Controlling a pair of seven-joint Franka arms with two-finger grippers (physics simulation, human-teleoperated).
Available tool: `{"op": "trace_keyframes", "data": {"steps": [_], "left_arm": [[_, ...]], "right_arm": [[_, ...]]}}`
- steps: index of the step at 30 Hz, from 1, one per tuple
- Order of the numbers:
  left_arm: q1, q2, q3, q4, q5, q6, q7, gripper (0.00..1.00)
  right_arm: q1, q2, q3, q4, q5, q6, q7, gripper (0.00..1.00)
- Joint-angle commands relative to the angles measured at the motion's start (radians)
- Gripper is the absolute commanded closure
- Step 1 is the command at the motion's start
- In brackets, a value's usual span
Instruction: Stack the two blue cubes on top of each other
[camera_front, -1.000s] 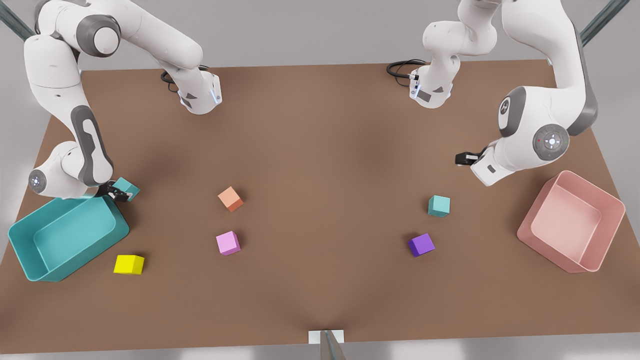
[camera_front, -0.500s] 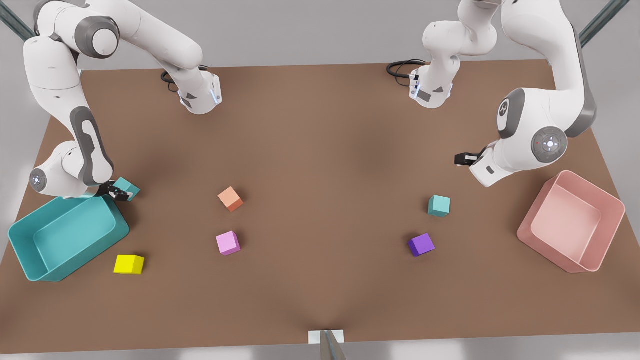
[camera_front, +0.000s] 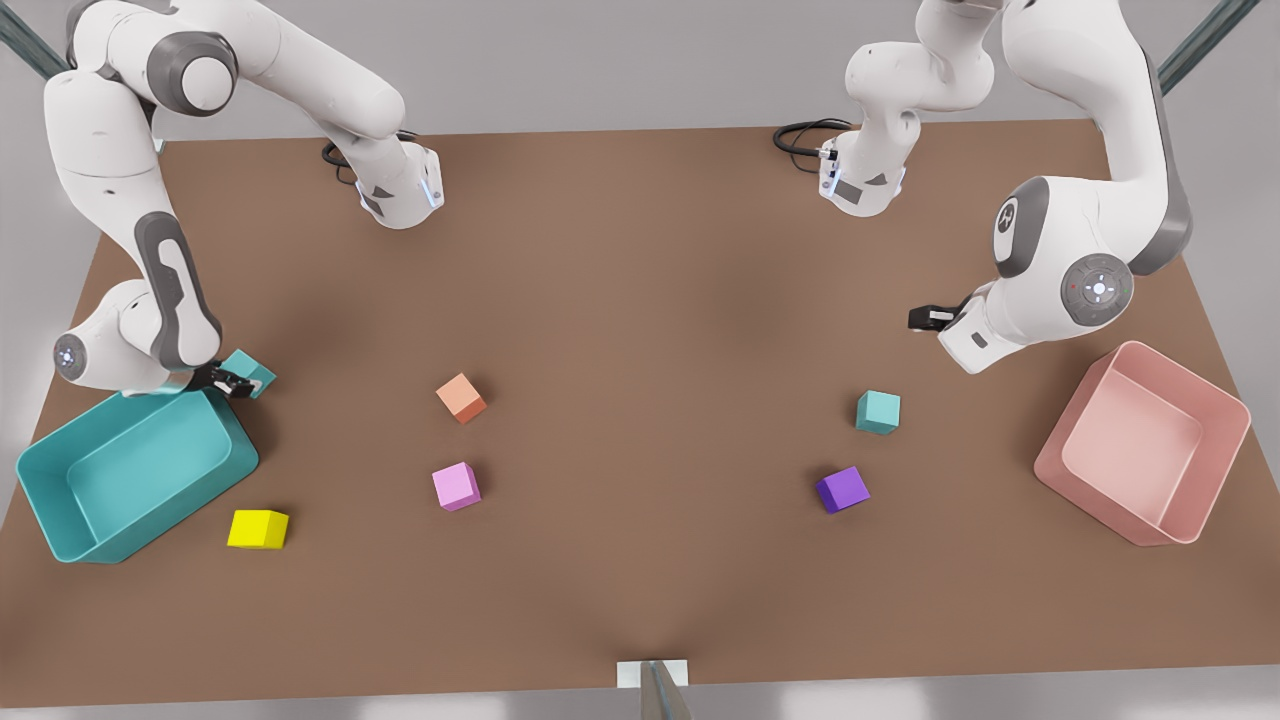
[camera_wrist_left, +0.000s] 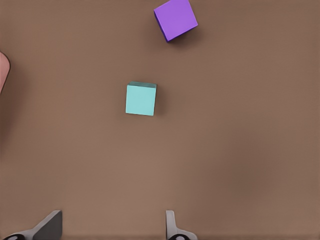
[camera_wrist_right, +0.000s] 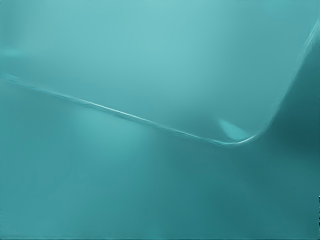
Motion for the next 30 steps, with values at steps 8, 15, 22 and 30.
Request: {"op": "trace_keyframes", "data": {"steps": [8,15,22,30], "left_arm": [[-0.001,0.001,0.0,0.0,0.001,-0.001,-0.002,0.0],[-0.002,0.001,0.0,0.0,0.001,-0.001,-0.002,0.0],[-0.001,-0.001,0.0,0.002,0.002,0.002,-0.002,0.0],[-0.002,-0.001,0.0,0.033,0.002,0.002,-0.002,0.0]], "right_arm": [[-0.002,-0.073,0.001,-0.054,-0.008,-0.108,-0.058,0.37],[0.022,-0.223,0.017,-0.063,0.043,-0.415,-0.11,0.37],[0.282,-0.328,0.021,-0.014,0.204,-0.587,-0.101,0.36],[0.903,-0.122,0.02,0.304,0.319,-0.489,0.297,0.36]]}}
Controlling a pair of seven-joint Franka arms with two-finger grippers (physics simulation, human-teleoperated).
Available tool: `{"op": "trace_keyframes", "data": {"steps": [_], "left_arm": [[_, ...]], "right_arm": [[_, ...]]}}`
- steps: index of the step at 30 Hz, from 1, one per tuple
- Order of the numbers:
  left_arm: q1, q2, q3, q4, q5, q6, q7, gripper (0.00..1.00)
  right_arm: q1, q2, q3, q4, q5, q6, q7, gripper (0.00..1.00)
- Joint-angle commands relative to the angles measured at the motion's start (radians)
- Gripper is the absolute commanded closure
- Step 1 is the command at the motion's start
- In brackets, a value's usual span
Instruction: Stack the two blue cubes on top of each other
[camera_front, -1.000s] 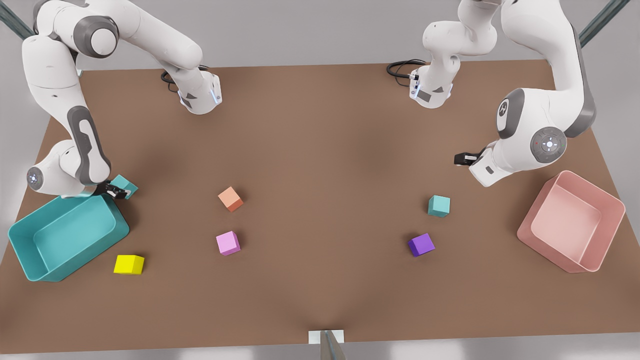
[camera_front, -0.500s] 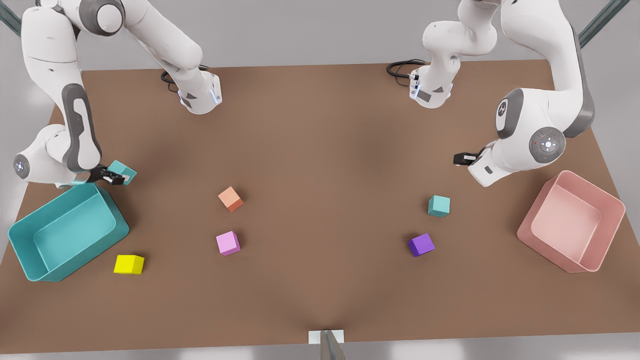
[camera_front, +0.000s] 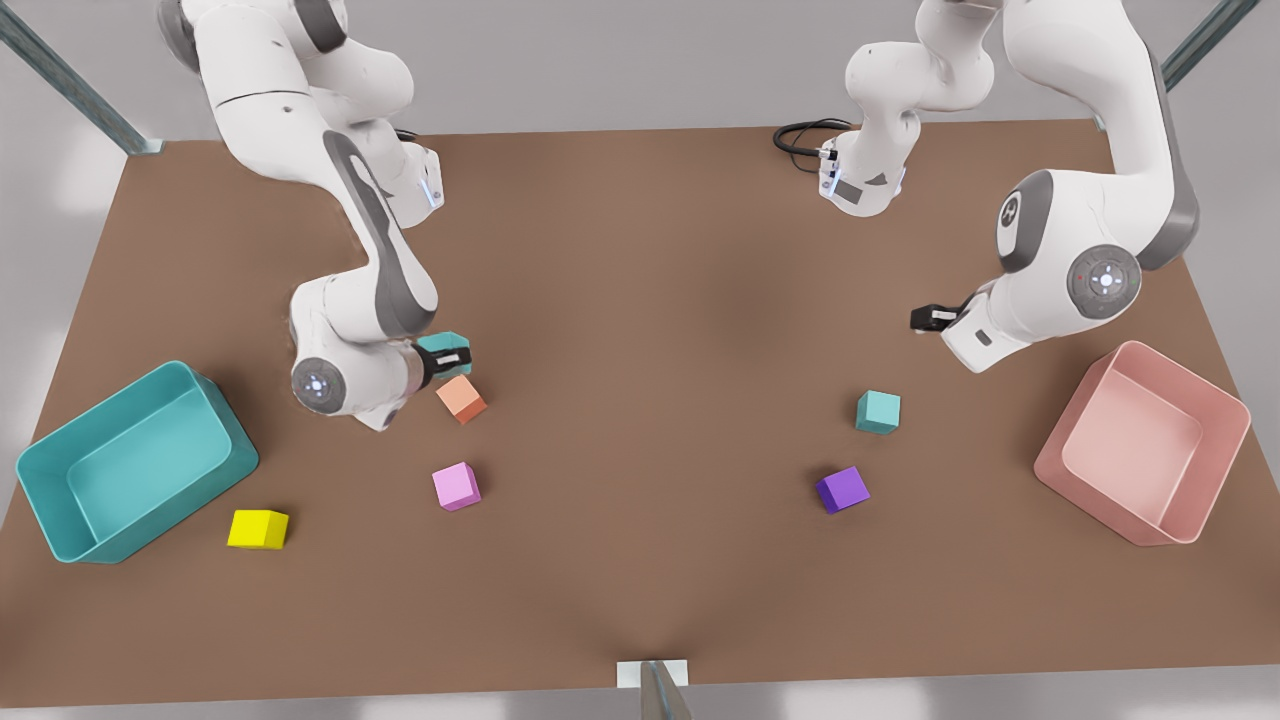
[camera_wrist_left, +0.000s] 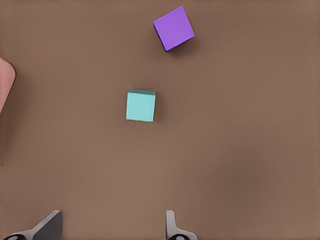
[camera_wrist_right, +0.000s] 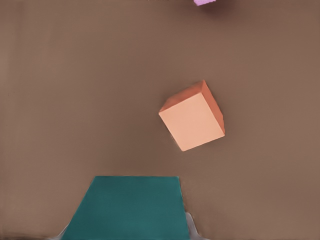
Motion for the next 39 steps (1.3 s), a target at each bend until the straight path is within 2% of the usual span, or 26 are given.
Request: {"op": "trace_keyframes", "data": {"steps": [1,6,10,12,13,16,21,22,23,34,39], "left_arm": [[0.001,0.0,0.0,0.001,0.0,0.001,-0.001,0.0],[0.001,0.006,0.0,0.001,0.001,0.002,-0.001,0.0],[0.006,0.018,0.0,0.007,-0.002,0.005,-0.004,0.0],[0.003,0.058,0.0,0.01,-0.003,0.01,-0.004,0.0],[0.001,0.092,0.001,-0.001,-0.023,0.177,-0.022,0.0],[-0.006,0.211,0.0,-0.036,-0.074,0.479,-0.047,0.0],[-0.02,0.313,0.0,-0.082,-0.075,0.645,-0.042,0.0],[-0.02,0.313,0.001,-0.121,-0.074,0.657,-0.041,0.0],[-0.02,0.311,0.001,-0.142,-0.072,0.659,-0.031,0.0],[0.015,0.311,0.005,-0.243,-0.071,0.697,0.222,0.0],[0.015,0.322,0.005,-0.256,-0.069,0.699,0.223,0.0]], "right_arm": [[0.112,0.06,0.0,0.068,0.04,0.07,0.418,0.36],[0.391,0.218,0.0,0.219,0.066,0.257,0.799,0.36],[0.455,0.379,0.0,0.391,0.071,0.306,0.915,0.36],[0.48,0.428,0.0,0.42,0.069,0.364,0.974,0.36],[0.481,0.45,0.0,0.423,0.071,0.395,0.985,0.35],[0.486,0.497,-0.001,0.446,0.062,0.457,0.986,0.35],[0.515,0.537,-0.009,0.44,0.053,0.521,0.986,0.33],[0.521,0.548,-0.009,0.438,0.037,0.543,0.986,0.28],[0.527,0.551,-0.011,0.44,0.028,0.544,0.986,0.0],[0.504,0.526,-0.012,0.446,0.017,0.515,0.983,0.0],[0.414,0.485,-0.04,0.572,-0.017,0.251,0.98,0.0]]}}
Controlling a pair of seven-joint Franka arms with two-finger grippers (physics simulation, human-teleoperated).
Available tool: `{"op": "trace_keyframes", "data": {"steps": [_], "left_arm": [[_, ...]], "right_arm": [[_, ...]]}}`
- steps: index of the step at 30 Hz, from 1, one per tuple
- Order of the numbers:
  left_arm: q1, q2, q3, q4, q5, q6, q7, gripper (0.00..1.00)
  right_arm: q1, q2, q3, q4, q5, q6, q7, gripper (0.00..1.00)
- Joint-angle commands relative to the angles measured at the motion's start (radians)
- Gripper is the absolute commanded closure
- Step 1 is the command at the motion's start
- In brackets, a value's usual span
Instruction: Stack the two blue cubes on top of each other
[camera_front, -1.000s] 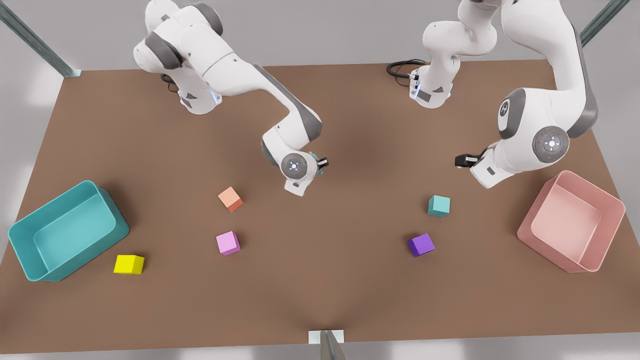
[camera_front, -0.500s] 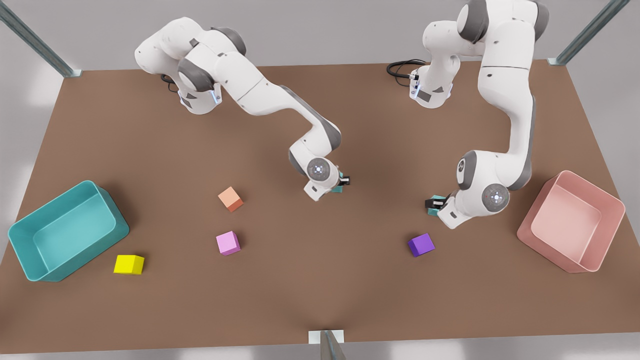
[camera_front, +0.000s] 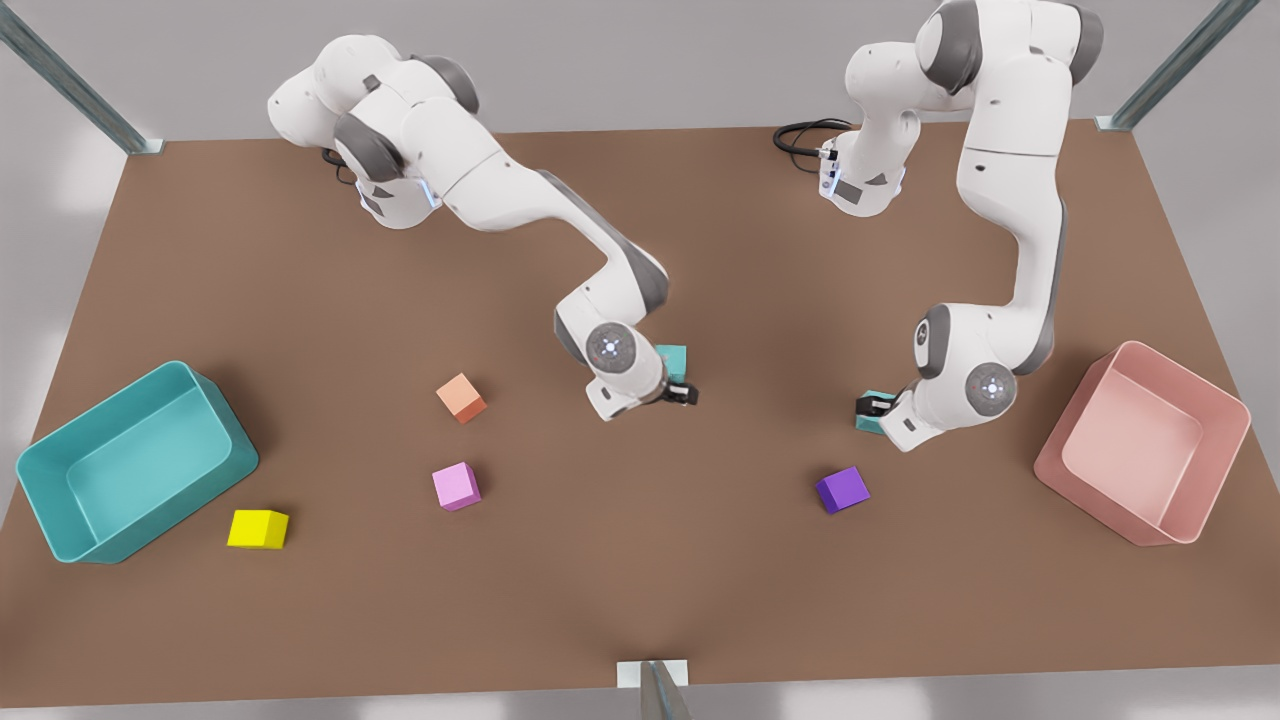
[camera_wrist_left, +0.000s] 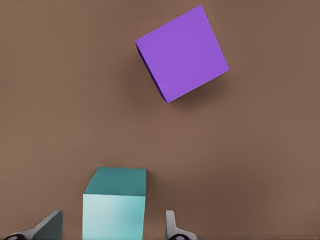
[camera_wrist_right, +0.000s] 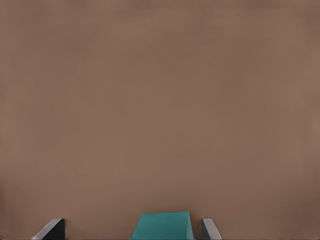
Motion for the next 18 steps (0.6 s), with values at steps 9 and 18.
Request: {"op": "trace_keyframes", "data": {"steps": [9,18], "left_arm": [[0.0,0.068,0.003,-0.008,0.002,0.029,0.125,0.0],[0.002,0.112,0.005,-0.009,0.002,0.064,0.125,0.0]], "right_arm": [[-0.556,-0.195,-0.001,0.025,-0.319,-0.649,-0.133,0.0],[-0.477,-0.804,0.022,-0.33,-0.388,-0.602,-0.3,0.0]]}}
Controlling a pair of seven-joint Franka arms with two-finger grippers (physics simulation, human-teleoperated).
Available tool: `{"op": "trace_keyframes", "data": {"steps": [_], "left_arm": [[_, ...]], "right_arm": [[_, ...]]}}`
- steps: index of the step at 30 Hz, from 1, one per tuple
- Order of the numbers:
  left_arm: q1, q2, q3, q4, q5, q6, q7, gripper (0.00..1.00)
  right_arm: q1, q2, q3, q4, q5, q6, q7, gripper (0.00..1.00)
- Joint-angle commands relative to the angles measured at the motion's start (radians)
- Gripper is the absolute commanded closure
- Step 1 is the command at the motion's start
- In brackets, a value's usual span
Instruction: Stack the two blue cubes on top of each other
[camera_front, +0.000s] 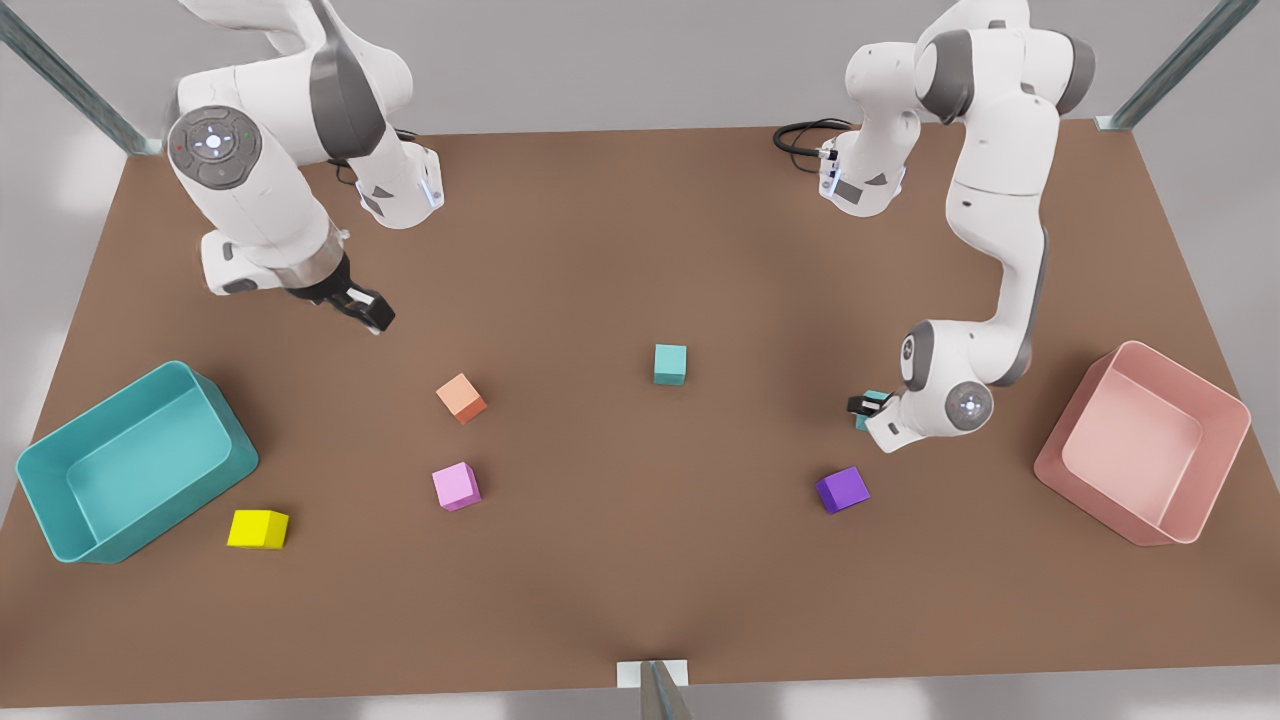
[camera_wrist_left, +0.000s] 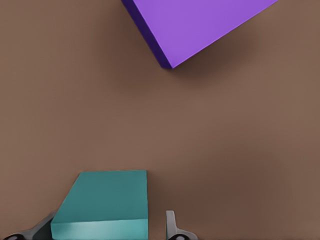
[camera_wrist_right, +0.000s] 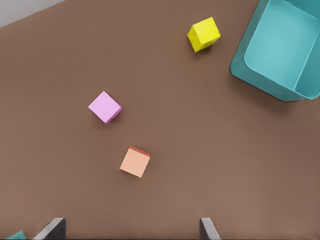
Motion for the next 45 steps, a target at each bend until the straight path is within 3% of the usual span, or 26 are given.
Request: {"op": "trace_keyframes", "data": {"steps": [1,2,3,5,8,10,12,13,14,16,19,27,31,45], "left_arm": [[0.0,0.003,0.0,0.0,0.001,0.027,0.043,0.01],[0.0,0.003,0.0,0.0,0.001,0.032,0.043,0.2],[0.0,0.003,0.0,0.0,0.001,0.032,0.043,0.32],[0.0,0.002,0.0,0.002,0.001,0.032,0.043,0.35],[0.011,-0.006,-0.003,0.008,0.001,0.0,0.045,0.35],[0.029,-0.099,-0.002,0.013,0.001,-0.175,0.039,0.35],[0.006,-0.172,-0.026,0.114,0.003,-0.35,-0.109,0.35],[0.006,-0.172,-0.058,0.163,0.003,-0.388,-0.159,0.35],[0.006,-0.167,-0.1,0.207,0.001,-0.41,-0.227,0.35],[-0.047,-0.121,-0.167,0.267,0.004,-0.41,-0.406,0.35],[-0.215,-0.034,-0.169,0.388,0.003,-0.41,-0.702,0.34],[-0.46,-0.007,-0.221,0.411,-0.009,-0.399,-1.073,0.34],[-0.459,0.069,-0.222,0.477,-0.012,-0.364,-1.072,0.34],[-0.469,0.103,-0.25,0.41,-0.011,-0.235,-1.072,0.34]], "right_arm": [[-0.072,0.005,-0.001,-0.012,-0.01,0.033,-0.263,0.0],[-0.078,0.017,-0.008,0.002,-0.017,0.033,-0.326,0.0],[-0.078,0.04,-0.008,0.037,-0.009,0.031,-0.345,0.0],[-0.098,0.043,-0.01,0.034,-0.013,0.034,-0.406,0.0],[-0.132,0.066,-0.01,0.019,-0.022,0.137,-0.578,0.04],[-0.132,0.089,-0.01,0.017,-0.022,0.151,-0.578,0.04],[-0.139,0.084,-0.01,0.002,-0.022,0.16,-0.578,0.04],[-0.145,0.08,-0.011,0.003,-0.023,0.16,-0.578,0.12],[-0.145,0.08,-0.013,0.003,-0.028,0.156,-0.573,0.0],[-0.145,0.08,-0.013,0.003,-0.026,0.151,-0.57,0.0],[-0.144,0.08,-0.013,0.003,-0.025,0.145,-0.569,0.0],[-0.144,0.086,-0.013,0.003,-0.026,0.14,-0.569,0.0],[-0.144,0.086,-0.013,0.002,-0.026,0.14,-0.569,0.0],[-0.142,0.092,-0.011,-0.004,-0.037,0.14,-0.569,0.0]]}}
